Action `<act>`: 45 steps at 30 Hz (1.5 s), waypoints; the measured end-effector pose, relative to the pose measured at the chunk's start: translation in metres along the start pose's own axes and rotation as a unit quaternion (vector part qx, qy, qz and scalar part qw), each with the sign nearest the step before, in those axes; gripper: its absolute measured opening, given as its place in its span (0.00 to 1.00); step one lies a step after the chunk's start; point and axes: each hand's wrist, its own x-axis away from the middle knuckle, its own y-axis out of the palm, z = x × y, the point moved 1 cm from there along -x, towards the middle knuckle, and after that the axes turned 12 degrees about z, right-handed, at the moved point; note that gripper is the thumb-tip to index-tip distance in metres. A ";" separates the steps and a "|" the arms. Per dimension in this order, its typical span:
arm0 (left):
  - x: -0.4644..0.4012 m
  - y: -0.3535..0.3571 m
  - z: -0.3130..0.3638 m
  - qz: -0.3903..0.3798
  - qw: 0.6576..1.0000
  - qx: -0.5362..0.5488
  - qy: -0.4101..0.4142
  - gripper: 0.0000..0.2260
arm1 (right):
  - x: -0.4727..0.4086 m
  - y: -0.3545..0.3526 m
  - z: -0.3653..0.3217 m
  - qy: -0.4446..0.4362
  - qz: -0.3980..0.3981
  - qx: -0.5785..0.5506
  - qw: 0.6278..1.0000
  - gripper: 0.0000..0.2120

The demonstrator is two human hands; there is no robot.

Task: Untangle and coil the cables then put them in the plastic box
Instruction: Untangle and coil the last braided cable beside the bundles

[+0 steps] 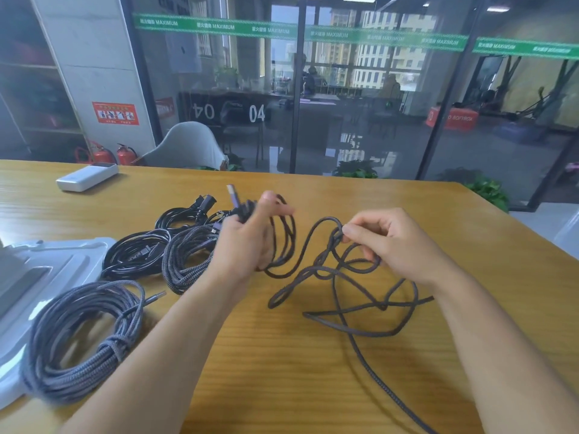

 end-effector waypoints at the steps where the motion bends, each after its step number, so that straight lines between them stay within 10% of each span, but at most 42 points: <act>1: -0.004 -0.006 0.003 0.024 0.999 0.020 -0.011 0.20 | -0.001 -0.002 0.002 0.010 0.008 0.001 1.000 0.10; 7: -0.011 -0.014 0.001 0.008 0.999 0.015 -0.037 0.25 | -0.004 0.008 0.007 0.028 0.017 -0.012 0.999 0.07; 11: -0.006 -0.009 0.008 -0.021 0.998 0.039 -0.051 0.22 | -0.001 0.018 0.015 -0.016 0.010 0.305 0.952 0.09; 14: -0.002 -0.005 0.011 -0.048 0.997 0.034 -0.058 0.23 | 0.003 0.037 0.003 -0.071 0.021 0.218 0.973 0.20; 23: 0.008 -0.001 0.021 -0.132 0.990 -0.046 -0.015 0.25 | 0.009 0.056 0.010 -0.046 -0.173 0.137 0.974 0.08; 27: 0.012 0.003 0.017 -0.195 0.961 -0.189 0.045 0.21 | 0.006 0.043 0.001 -0.028 -0.053 -0.108 0.992 0.29; 34: 0.022 0.017 0.008 -0.226 0.916 -0.305 0.126 0.14 | 0.015 0.070 -0.019 -0.113 0.035 -0.087 0.989 0.14; 45: 0.034 0.029 0.010 -0.210 0.963 -0.108 0.132 0.11 | -0.002 0.064 -0.017 -0.095 0.201 -0.200 0.954 0.12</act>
